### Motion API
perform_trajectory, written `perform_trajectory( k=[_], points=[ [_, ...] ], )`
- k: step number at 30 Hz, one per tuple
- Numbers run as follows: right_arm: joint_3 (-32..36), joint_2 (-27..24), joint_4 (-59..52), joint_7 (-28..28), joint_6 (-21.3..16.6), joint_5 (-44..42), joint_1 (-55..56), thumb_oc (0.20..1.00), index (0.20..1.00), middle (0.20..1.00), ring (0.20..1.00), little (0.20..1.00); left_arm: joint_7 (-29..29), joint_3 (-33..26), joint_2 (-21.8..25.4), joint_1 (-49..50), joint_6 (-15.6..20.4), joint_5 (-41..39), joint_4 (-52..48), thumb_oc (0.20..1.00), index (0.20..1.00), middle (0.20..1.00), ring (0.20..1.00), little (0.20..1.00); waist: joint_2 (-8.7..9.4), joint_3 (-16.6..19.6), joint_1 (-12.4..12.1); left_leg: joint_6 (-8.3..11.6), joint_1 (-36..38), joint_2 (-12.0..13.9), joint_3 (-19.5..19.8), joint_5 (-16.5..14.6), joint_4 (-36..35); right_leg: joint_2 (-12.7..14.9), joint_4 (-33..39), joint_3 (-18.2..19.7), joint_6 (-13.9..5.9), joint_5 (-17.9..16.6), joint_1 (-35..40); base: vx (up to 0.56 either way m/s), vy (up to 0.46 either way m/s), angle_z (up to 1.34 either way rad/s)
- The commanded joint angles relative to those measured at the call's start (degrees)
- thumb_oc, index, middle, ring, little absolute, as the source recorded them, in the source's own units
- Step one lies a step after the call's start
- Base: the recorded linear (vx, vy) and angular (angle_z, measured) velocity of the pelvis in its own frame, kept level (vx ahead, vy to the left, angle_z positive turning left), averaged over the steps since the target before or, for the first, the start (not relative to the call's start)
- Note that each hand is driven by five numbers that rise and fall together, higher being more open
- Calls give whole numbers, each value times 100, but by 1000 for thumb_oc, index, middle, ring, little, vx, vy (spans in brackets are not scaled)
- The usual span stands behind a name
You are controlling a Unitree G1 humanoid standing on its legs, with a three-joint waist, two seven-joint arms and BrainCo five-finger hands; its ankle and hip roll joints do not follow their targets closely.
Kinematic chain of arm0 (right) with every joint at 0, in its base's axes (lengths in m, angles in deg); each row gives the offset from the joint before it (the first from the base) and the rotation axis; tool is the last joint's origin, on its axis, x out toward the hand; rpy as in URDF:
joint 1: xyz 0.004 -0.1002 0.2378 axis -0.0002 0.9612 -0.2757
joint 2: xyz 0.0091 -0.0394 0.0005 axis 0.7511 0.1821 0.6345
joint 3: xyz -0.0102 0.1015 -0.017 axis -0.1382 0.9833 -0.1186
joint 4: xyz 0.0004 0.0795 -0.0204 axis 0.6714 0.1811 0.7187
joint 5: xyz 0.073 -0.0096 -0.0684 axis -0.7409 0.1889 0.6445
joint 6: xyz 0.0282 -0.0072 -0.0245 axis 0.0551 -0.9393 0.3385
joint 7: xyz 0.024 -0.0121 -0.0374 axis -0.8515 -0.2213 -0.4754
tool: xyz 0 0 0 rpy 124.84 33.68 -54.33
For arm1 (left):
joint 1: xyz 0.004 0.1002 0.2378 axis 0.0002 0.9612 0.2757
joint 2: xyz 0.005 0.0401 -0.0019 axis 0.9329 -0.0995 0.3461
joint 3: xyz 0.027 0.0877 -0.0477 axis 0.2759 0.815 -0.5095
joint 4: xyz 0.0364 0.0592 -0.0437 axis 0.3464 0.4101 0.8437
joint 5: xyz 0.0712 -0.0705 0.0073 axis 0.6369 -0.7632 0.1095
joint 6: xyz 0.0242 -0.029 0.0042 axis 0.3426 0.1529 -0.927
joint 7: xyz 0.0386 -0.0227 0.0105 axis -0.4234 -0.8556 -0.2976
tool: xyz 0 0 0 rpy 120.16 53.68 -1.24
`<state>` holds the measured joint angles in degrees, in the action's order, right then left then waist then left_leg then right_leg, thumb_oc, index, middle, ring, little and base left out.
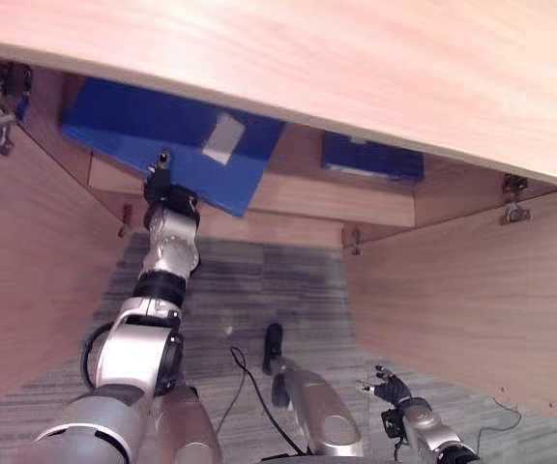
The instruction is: Put the empty folder in the office cabinet
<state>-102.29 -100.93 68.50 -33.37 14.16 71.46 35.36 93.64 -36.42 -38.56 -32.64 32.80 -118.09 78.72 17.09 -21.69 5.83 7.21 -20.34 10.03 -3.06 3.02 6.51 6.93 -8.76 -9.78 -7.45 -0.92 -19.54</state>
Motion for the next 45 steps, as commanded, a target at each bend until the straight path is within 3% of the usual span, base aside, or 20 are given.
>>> perform_trajectory(
  k=[1,4,6,8,9,17,21,27,29,32,33,34,35,36,38,41,43,44,45],
  points=[
    [-202,-257,-351,-151,-78,-167,-14,1000,1000,1000,1000,1000,-42,-28,85,-641,390,-144,115,200,200,200,200,200,-7,119,-79,-174,-370,-22,278,-828,1043,126,-974,-62,-322,398,-339,-45,10,12],
    [-212,-312,-515,-177,-129,-267,-71,1000,1000,1000,1000,1000,-1,-90,257,-924,440,-252,233,200,200,200,200,200,-11,92,-46,-203,-715,-31,364,-938,1373,139,-1234,-80,-294,484,-618,7,-2,6],
    [-217,-342,-643,-185,-176,-314,-81,1000,1000,1000,1000,1000,30,-107,375,-1067,474,-308,287,200,200,200,200,200,-6,115,-19,-193,-843,-21,459,-1189,1591,107,-1424,-10,-328,671,-724,84,-29,5],
    [-222,-363,-697,-181,-186,-342,-83,1000,1000,1000,1000,1000,26,-106,427,-1144,471,-328,319,200,200,200,200,200,7,102,-7,-223,-1039,-43,436,-1055,1694,147,-1485,-93,-275,553,-876,-52,-9,9],
    [-271,-425,-811,-168,-232,-373,-73,1000,1000,1000,1000,1000,41,-111,604,-1411,427,-397,550,200,200,200,200,200,6,167,42,-216,-1259,-10,568,-1382,2047,105,-1817,-13,-295,835,-1072,2,-11,12],
    [-305,-580,-958,-222,-291,-395,-106,1000,1000,1000,1000,1000,20,75,1035,-2190,284,-459,1028,200,200,200,200,200,-37,266,186,-328,-2043,10,776,-1802,3027,105,-2694,-12,-215,1165,-1782,16,-5,7],
    [-301,-635,-970,-228,-276,-367,-119,1000,1000,1000,1000,1000,11,143,1118,-2329,241,-422,1070,200,200,200,200,200,-90,288,229,-345,-2140,19,798,-1848,3104,109,-2817,0,-204,1225,-1892,7,6,-2],
    [-292,-784,-1001,-223,-257,-253,-111,1000,1000,1000,1000,1000,-35,203,1036,-2355,216,-277,997,200,200,200,200,200,-297,238,235,-284,-1882,-11,744,-1662,2546,163,-2618,-3,-151,1251,-1824,19,-31,2],
    [-275,-831,-993,-229,-259,-188,-42,1000,1000,1000,1000,1000,12,97,874,-2170,274,-335,912,200,200,200,200,200,-376,230,229,-218,-1572,4,676,-1574,2216,159,-2519,45,-86,1354,-1715,39,-57,7],
    [-232,-902,-974,-237,-247,-147,1,1000,1000,1000,1000,1000,53,-36,744,-1937,340,-380,757,200,200,200,200,200,-356,143,217,-136,-1450,21,609,-1554,2349,163,-2471,167,70,1546,-1451,23,0,3],
    [-181,-1010,-960,-345,-244,-112,-83,1000,1000,1000,1000,1000,169,-37,667,-1924,333,-364,761,200,200,200,200,200,-308,-111,82,29,-1942,-38,735,-1114,3196,215,-2571,166,213,1602,-1367,-50,-28,-8],
    [-123,-1060,-961,-466,-236,-125,-158,1000,1000,1000,1000,1000,162,-69,450,-1968,540,-459,471,200,200,200,200,200,-301,-327,34,213,-2305,122,750,-736,3519,239,-2829,154,380,1794,-1377,-9,-60,-4],
    [-101,-1054,-931,-482,-237,-116,-142,1000,1000,1000,1000,1000,153,-70,348,-1958,569,-450,418,200,200,200,200,200,-302,-328,29,222,-2328,228,682,-746,3241,273,-2831,136,330,1834,-1296,302,91,64],
    [-94,-1064,-835,-506,-206,-9,-122,1000,1000,1000,1000,1000,157,-8,302,-1982,638,-374,386,200,200,200,200,200,-433,-311,-29,328,-2252,622,506,-111,1909,281,-2765,123,95,1938,-930,296,79,80],
    [-114,-1059,-772,-563,-207,13,-181,1000,1000,1000,1000,1000,179,-4,292,-1969,676,-390,424,200,200,200,200,200,-467,-409,-93,335,-2197,751,431,133,1264,290,-2661,175,25,1911,-780,238,169,55],
    [-129,-1052,-521,-755,-227,-1,-423,1000,1000,1000,1000,1000,181,-48,393,-1934,749,-623,630,200,200,200,200,200,-553,-547,-215,464,-2006,958,372,346,-69,366,-2694,422,-150,2215,-614,244,269,-1],
    [-178,-972,-387,-781,-179,65,-519,1000,1000,1000,1000,1000,207,-60,498,-1941,746,-696,690,200,200,200,200,200,-603,-582,-284,445,-1941,938,374,788,-80,326,-2696,479,-242,2070,-607,179,263,-53],
    [-172,-968,-378,-781,-180,67,-529,1000,1000,1000,1000,1000,205,-55,499,-1952,746,-700,695,200,200,200,200,200,-575,-547,-237,502,-1891,915,421,678,-115,319,-2710,544,-241,2184,-569,229,206,-94],
    [-153,-839,-330,-835,-174,37,-560,1000,1000,1000,1000,1000,154,-8,585,-1911,703,-754,791,200,200,200,200,200,-529,-489,-298,424,-2009,890,354,868,113,388,-2498,494,-341,1906,-510,231,143,-90]
  ],
)
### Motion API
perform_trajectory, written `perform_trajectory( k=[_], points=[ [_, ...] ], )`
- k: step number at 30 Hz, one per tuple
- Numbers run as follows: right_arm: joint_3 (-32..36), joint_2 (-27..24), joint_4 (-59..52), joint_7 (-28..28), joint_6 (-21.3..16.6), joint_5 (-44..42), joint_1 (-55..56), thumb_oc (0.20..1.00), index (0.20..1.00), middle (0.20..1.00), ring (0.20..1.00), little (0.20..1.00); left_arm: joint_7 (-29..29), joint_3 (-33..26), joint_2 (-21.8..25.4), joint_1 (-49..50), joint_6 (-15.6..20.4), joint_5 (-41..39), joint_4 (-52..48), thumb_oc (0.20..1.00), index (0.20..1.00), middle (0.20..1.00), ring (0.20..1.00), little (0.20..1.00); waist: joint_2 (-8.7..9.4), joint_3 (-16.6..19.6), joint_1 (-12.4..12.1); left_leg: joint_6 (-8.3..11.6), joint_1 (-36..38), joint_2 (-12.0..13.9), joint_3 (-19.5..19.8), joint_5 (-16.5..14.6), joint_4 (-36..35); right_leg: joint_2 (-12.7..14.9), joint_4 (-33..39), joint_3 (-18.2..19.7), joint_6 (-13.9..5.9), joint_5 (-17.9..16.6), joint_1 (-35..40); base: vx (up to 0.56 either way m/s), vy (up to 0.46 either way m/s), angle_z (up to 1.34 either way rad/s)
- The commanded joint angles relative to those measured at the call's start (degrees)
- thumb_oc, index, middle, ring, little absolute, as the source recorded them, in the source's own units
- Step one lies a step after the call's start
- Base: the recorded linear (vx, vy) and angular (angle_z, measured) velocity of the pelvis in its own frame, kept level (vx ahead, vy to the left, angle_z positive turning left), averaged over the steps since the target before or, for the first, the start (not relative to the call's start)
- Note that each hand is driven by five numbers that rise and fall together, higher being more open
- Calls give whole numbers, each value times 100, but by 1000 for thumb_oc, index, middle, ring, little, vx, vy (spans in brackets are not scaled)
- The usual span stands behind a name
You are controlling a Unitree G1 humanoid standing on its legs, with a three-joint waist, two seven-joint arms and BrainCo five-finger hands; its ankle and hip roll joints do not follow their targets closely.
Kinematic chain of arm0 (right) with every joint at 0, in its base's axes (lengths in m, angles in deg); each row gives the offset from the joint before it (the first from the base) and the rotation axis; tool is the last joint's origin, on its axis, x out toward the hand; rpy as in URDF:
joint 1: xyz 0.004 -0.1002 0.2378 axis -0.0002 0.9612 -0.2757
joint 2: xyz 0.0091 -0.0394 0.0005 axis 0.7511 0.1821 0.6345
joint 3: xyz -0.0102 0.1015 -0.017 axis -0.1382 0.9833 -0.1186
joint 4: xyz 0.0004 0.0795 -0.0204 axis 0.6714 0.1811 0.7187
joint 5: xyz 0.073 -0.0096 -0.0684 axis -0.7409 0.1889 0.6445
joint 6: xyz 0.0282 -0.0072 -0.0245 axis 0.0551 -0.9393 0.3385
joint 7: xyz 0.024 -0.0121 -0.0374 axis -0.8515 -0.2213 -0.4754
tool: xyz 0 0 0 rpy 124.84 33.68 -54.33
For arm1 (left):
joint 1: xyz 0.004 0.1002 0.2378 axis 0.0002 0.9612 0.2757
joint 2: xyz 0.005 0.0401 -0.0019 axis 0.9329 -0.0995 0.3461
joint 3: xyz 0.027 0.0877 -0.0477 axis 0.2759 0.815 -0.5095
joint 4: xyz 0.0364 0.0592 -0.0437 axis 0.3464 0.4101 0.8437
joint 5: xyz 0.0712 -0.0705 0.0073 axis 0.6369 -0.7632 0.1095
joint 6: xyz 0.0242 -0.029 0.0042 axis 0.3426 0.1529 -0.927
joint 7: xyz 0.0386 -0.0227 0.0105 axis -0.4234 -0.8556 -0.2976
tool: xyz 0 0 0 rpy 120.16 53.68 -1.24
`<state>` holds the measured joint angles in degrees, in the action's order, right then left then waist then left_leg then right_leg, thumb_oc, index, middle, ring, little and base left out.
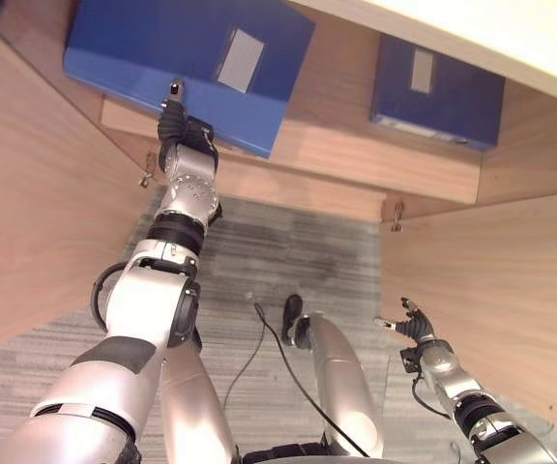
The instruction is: Put the empty folder in the office cabinet
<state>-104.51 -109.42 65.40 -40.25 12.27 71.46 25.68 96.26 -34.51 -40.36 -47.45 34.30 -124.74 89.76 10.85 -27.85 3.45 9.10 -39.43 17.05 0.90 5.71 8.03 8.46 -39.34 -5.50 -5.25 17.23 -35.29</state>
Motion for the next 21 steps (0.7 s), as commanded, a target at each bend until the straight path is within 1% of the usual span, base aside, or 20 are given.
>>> perform_trajectory(
  k=[1,2,3,4,5,6,7,8,10,11,12,13,14,15,16,17,18,19,20,21],
  points=[
    [88,69,8,-170,27,11,413,1000,1000,1000,1000,1000,-101,-183,785,-446,528,-73,-239,200,200,200,200,200,135,186,-64,230,-154,135,-19,614,57,278,676,92,-611,-2,1121,234,224,-73],
    [96,126,-3,-153,26,12,418,1000,1000,1000,1000,1000,-135,-137,787,-465,498,-70,-224,200,200,200,200,200,168,278,-44,208,-233,61,6,605,179,319,870,115,-657,-154,1161,300,139,-19],
    [28,214,1,-93,46,70,417,1000,1000,1000,1000,1000,-159,-87,842,-474,456,-33,-192,200,200,200,200,200,254,438,-17,187,-329,-35,51,481,332,393,1250,159,-755,-443,1327,225,118,13],
    [22,222,0,-93,47,72,419,1000,1000,1000,1000,1000,-161,-82,850,-470,454,-34,-190,200,200,200,200,200,258,454,-8,178,-346,-41,53,465,350,396,1296,152,-766,-469,1341,209,94,27],
    [-26,255,35,-59,46,101,383,1000,1000,1000,1000,1000,-174,-70,831,-514,459,-4,-179,200,200,200,200,200,296,532,-7,169,-413,-107,83,397,432,448,1490,171,-826,-668,1435,211,63,24],
    [-88,293,27,-31,35,132,330,1000,1000,1000,1000,1000,-235,-11,768,-573,469,-36,-220,200,200,200,200,200,335,637,-6,112,-504,-233,98,195,605,589,1833,182,-933,-1065,1643,212,67,10],
    [-89,298,28,-32,35,132,331,1000,1000,1000,1000,1000,-239,-6,770,-570,471,-41,-219,200,200,200,200,200,334,641,2,97,-520,-247,103,165,642,597,1893,168,-950,-1099,1678,214,84,8],
    [-59,328,34,-42,23,111,325,1000,1000,1000,1000,1000,-256,-9,748,-576,482,-55,-261,200,200,200,200,200,341,668,5,54,-541,-323,103,55,721,676,1891,209,-975,-1399,1738,119,101,16],
    [11,365,64,-94,20,9,186,1000,1000,1000,1000,1000,-254,71,751,-677,553,-145,-375,200,200,200,200,200,336,611,75,-94,-474,-494,96,-157,789,806,1615,362,-953,-2153,1524,133,237,19],
    [-80,390,93,-112,40,7,11,1000,1000,1000,1000,1000,-209,133,839,-805,616,-147,-476,200,200,200,200,200,325,490,137,-207,-364,-530,98,-221,758,784,1032,543,-921,-2704,1095,127,349,13],
    [-143,389,60,-96,39,48,-12,1000,1000,1000,1000,1000,-216,135,948,-818,604,-130,-493,200,200,200,200,200,282,430,175,-275,-224,-498,118,-265,712,750,727,559,-922,-2840,931,123,313,13],
    [-184,412,64,-88,22,60,-34,1000,1000,1000,1000,1000,-226,120,1054,-841,577,-118,-483,200,200,200,200,200,256,393,173,-309,-100,-442,112,-288,632,657,554,558,-965,-2864,816,302,293,-1],
    [-149,471,64,-131,-6,2,-31,1000,1000,1000,1000,1000,-186,14,1088,-885,583,-188,-392,200,200,200,200,200,184,342,219,-342,265,-488,181,-529,483,386,261,525,-975,-2449,470,224,179,-10],
    [-150,465,60,-136,-7,-1,-32,1000,1000,1000,1000,1000,-192,11,1089,-892,584,-194,-386,200,200,200,200,200,178,331,216,-348,263,-483,175,-491,469,383,248,522,-975,-2452,456,296,186,-17],
    [-162,492,36,-158,-35,-64,-31,1000,1000,1000,1000,1000,-194,-1,1052,-967,596,-229,-365,200,200,200,200,200,190,299,281,-352,413,-562,150,-571,416,189,386,452,-945,-2124,275,170,86,2],
    [-195,501,26,-169,-63,-106,-40,1000,1000,1000,1000,1000,-220,29,1007,-1043,597,-223,-340,200,200,200,200,200,213,241,334,-349,515,-649,121,-600,350,40,610,364,-920,-1868,180,200,92,10],
    [-257,528,44,-172,-97,-132,-46,1000,1000,1000,1000,1000,-250,52,978,-1066,603,-173,-341,200,200,200,200,200,256,126,370,-360,601,-733,16,-568,348,-41,1107,101,-831,-1733,95,327,-5,4],
    [-342,534,83,-185,-106,-110,-161,1000,1000,1000,1000,1000,-309,81,904,-1059,576,-89,-325,200,200,200,200,200,327,17,448,-324,899,-959,-62,-921,354,-91,1920,-278,-901,-1798,-216,198,-10,7],
    [-354,544,112,-181,-111,-117,-194,1000,1000,1000,1000,1000,-317,76,914,-1065,578,-77,-320,200,200,200,200,200,330,-37,460,-351,865,-967,-96,-875,405,-74,2105,-382,-880,-1937,-122,271,-72,-1],
    [-406,469,182,-209,-90,-65,-198,1000,1000,1000,1000,1000,-320,49,943,-1028,517,18,-162,200,200,200,200,200,353,-145,486,-364,900,-1064,-103,-1013,546,-61,2528,-512,-904,-2056,-11,85,-57,19]
  ],
)
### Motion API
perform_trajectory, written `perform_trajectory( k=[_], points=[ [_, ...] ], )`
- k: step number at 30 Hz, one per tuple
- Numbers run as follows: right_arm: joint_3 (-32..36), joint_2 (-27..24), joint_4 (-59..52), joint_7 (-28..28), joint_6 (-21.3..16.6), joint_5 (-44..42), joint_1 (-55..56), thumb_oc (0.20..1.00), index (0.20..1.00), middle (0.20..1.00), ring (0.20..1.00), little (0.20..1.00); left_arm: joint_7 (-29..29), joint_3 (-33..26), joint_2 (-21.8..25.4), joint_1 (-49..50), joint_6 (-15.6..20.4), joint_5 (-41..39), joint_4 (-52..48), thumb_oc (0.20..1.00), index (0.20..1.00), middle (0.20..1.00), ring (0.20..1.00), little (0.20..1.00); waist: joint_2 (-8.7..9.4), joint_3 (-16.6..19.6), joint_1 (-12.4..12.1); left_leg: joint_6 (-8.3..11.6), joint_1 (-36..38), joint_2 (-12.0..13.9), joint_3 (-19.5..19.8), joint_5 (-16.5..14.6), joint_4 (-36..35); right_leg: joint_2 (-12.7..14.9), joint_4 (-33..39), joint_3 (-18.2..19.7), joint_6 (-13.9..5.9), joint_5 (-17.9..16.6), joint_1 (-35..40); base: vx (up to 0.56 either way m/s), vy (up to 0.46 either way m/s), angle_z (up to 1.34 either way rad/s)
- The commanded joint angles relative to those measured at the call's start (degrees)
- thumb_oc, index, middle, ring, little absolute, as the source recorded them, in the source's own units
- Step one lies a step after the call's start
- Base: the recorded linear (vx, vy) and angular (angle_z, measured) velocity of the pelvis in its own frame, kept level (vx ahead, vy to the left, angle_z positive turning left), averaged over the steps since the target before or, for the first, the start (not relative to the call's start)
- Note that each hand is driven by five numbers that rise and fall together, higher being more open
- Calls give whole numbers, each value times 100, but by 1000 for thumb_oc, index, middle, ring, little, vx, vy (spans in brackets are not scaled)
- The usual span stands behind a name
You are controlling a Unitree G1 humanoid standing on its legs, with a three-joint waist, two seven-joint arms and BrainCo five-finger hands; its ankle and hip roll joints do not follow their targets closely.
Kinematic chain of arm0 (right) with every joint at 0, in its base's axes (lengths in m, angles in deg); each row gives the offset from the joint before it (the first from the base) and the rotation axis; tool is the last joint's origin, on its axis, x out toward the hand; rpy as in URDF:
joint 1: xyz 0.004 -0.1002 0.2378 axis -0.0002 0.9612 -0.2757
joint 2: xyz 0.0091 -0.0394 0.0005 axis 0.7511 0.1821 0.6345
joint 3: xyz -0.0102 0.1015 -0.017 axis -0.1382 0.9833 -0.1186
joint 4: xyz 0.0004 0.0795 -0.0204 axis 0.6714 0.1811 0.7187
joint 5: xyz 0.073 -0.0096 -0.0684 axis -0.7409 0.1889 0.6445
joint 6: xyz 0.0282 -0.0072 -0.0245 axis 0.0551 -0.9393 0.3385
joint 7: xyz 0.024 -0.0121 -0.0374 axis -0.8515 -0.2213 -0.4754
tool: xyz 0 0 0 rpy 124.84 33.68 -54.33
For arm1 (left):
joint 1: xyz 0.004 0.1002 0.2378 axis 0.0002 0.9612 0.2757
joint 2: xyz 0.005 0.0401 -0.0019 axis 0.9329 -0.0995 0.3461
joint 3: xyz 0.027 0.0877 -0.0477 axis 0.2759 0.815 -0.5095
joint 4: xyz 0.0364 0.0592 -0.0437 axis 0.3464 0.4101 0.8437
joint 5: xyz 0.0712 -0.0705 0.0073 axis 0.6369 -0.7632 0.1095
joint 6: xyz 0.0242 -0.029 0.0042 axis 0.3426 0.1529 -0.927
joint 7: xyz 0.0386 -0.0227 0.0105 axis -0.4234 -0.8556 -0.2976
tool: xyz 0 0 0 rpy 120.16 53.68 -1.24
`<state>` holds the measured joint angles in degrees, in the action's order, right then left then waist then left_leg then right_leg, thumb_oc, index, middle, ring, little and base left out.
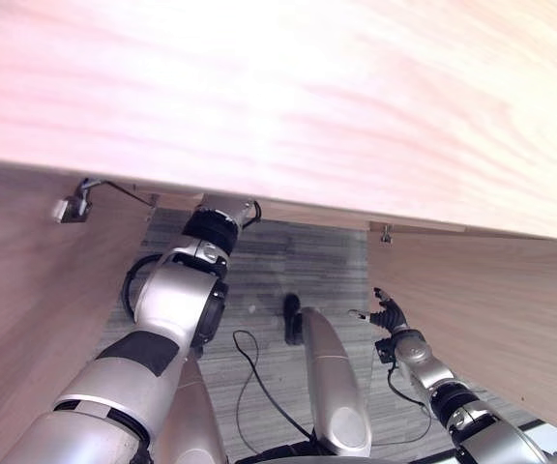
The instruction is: Put the empty folder in the office cabinet
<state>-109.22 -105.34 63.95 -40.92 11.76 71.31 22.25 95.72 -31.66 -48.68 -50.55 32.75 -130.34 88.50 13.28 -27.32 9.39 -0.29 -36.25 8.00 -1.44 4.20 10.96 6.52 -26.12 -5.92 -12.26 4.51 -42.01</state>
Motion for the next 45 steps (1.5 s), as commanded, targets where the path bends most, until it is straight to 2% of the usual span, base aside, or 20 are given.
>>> perform_trajectory(
  k=[1,2,3,5,8,12,17,21,37,45],
  points=[
    [152,68,416,-178,-35,-152,200,1000,1000,1000,1000,1000,-385,-315,1543,-680,694,366,-79,200,200,200,200,200,78,-247,-36,559,518,-268,253,-961,398,68,1482,-247,-268,-834,713,204,-52,53],
    [126,52,396,-167,-23,-211,265,1000,1000,1000,1000,1000,-309,-345,1391,-820,855,260,-120,200,200,200,200,200,109,-247,47,497,420,-435,280,-1024,521,2,1538,52,-204,-956,721,115,11,100],
    [127,50,395,-165,-22,-215,264,1000,1000,1000,1000,1000,-302,-342,1386,-821,864,261,-124,200,200,200,200,200,113,-247,43,491,409,-441,273,-1031,540,7,1544,60,-208,-959,719,68,42,129],
    [86,-1,478,-190,-38,-265,291,1000,1000,1000,1000,1000,-329,-316,1280,-889,985,286,-293,200,200,200,200,200,90,-248,30,471,236,-509,231,-1027,688,5,1440,59,-87,-929,652,-21,-14,57],
    [83,-69,447,-157,-82,-374,319,1000,1000,1000,1000,1000,-287,-289,1295,-877,952,252,-200,200,200,200,200,200,39,-247,30,480,129,-448,285,-1053,836,-26,1323,-70,10,-817,632,23,-109,5],
    [75,-172,297,-72,-134,-361,458,1000,1000,1000,1000,1000,-271,-302,1406,-933,948,195,-210,200,200,200,200,200,14,-187,5,489,-118,-297,440,-1436,1353,-113,845,-60,73,-383,456,61,-75,-11],
    [118,-258,270,-71,-165,-369,604,1000,1000,1000,1000,1000,-225,-311,1502,-944,943,151,-151,200,200,200,200,200,6,-25,38,413,-476,-263,493,-1675,1919,-137,180,-14,179,-68,82,-1,-32,25],
    [152,-320,161,-94,-215,-425,647,1000,1000,1000,1000,1000,-176,-309,1637,-1054,902,195,-94,200,200,200,200,200,35,47,104,334,-955,-249,563,-1958,2641,-166,-506,32,325,219,-393,-12,-42,-21],
    [233,-448,-2,-145,-321,-500,652,1000,1000,1000,1000,1000,-164,-168,2151,-1489,721,140,267,200,200,200,200,200,-91,329,271,204,-2261,-179,799,-2312,3804,-164,-1839,27,618,848,-1670,-5,-43,4],
    [246,-501,67,-187,-357,-471,685,1000,1000,1000,1000,1000,-148,-222,2265,-1498,533,214,629,200,200,200,200,200,-89,366,309,150,-2547,-178,904,-2413,4108,-98,-2415,66,749,1164,-2012,33,-33,-1]
  ],
)
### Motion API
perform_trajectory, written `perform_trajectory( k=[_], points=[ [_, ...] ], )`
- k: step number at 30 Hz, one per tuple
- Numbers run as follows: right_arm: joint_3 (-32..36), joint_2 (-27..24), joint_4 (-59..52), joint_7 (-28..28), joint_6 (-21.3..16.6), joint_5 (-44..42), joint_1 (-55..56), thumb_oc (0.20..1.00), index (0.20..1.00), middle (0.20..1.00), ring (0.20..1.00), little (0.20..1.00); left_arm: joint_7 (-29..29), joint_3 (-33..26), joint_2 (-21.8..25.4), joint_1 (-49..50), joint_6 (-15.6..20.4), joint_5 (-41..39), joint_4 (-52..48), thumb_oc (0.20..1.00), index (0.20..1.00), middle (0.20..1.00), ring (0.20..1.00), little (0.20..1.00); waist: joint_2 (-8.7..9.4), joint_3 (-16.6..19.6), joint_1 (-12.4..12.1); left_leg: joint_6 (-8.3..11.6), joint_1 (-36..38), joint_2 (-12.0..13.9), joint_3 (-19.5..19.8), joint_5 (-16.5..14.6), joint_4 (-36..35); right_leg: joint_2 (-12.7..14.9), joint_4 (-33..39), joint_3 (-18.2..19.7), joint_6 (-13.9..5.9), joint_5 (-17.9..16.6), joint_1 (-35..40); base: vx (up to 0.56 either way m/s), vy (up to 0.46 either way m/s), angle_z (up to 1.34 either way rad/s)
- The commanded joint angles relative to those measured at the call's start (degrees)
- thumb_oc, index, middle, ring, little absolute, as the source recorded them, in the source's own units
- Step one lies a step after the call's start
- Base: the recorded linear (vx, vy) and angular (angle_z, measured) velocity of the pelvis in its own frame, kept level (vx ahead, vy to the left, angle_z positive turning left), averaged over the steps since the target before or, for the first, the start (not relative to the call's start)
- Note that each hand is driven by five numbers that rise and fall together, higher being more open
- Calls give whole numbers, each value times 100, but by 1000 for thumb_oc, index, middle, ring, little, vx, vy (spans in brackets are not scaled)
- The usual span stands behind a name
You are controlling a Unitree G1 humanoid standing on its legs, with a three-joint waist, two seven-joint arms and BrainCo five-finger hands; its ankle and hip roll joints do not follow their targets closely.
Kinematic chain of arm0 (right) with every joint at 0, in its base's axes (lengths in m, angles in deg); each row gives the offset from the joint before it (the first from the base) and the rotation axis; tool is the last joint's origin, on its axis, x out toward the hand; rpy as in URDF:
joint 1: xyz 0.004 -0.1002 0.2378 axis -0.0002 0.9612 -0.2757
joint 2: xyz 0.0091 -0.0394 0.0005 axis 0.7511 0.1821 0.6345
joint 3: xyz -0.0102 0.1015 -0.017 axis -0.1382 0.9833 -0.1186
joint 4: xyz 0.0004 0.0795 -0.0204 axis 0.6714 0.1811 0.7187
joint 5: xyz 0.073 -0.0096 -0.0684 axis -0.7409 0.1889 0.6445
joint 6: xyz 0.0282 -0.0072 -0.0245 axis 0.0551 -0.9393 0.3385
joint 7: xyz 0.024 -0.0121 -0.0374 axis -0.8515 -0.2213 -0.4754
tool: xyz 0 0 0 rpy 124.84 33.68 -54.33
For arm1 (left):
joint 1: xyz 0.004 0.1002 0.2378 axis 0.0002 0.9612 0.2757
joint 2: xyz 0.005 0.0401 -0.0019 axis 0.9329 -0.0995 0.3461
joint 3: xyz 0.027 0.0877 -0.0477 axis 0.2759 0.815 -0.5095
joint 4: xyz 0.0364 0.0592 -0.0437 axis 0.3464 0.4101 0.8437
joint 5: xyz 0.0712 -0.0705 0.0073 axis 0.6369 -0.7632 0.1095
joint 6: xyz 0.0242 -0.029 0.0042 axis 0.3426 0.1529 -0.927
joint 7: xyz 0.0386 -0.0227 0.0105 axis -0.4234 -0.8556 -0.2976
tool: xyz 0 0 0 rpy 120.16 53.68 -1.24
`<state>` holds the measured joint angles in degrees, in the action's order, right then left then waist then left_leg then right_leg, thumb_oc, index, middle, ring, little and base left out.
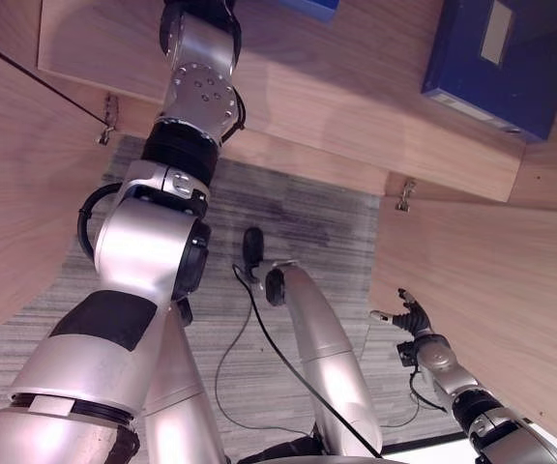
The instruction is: Put the empty folder in the office cabinet
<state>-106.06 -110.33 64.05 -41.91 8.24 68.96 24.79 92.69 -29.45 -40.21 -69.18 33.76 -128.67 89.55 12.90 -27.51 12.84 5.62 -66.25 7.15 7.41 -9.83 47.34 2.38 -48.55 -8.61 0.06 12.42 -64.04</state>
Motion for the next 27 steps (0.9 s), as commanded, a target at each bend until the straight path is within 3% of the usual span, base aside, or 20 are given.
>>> perform_trajectory(
  k=[1,8,15,16,17,22,27],
  points=[
    [-48,-1,112,-91,-11,-248,435,1000,1000,1000,1000,1000,164,-474,1423,419,397,105,582,200,200,200,200,200,-41,380,-39,-437,448,-86,26,-1025,480,325,-218,346,-454,423,178,0,0,0],
    [-13,-86,53,-99,-32,-216,417,1000,1000,1000,1000,1000,136,-557,1387,433,291,100,767,200,200,200,200,200,-38,495,-8,-436,182,-119,94,-1076,616,383,-416,359,-335,578,-33,37,-37,6],
    [17,-150,-17,-105,-58,-150,392,1000,1000,1000,1000,1000,172,-650,1282,484,302,105,807,200,200,200,200,200,-99,599,15,-425,213,-122,48,-1034,421,382,-353,365,-339,544,-67,10,-2,2],
    [25,-159,-19,-106,-56,-144,399,1000,1000,1000,1000,1000,173,-650,1271,485,300,108,803,655,655,655,655,655,-105,608,19,-426,216,-128,35,-1022,407,383,-341,368,-340,535,-64,0,0,0],
    [45,-172,-49,-106,-58,-139,414,1000,1000,1000,1000,1000,162,-661,1270,503,289,102,809,1000,1000,1000,1000,1000,-113,620,21,-421,219,-127,38,-1004,373,370,-322,369,-341,533,-60,0,0,0],
    [58,-173,0,-130,-43,-94,436,1000,1000,1000,1000,1000,163,-746,1250,600,257,144,865,1000,1000,1000,1000,1000,-155,652,21,-387,300,-105,10,-925,232,357,-249,345,-352,496,-4,-2,-1,1],
    [21,-105,-34,-129,8,-35,465,1000,1000,1000,1000,1000,370,-1031,1197,843,215,294,1039,1000,1000,1000,1000,1000,-183,679,-43,-271,820,-59,-103,-707,-440,316,129,318,-419,383,347,-4,-1,5]
  ],
)
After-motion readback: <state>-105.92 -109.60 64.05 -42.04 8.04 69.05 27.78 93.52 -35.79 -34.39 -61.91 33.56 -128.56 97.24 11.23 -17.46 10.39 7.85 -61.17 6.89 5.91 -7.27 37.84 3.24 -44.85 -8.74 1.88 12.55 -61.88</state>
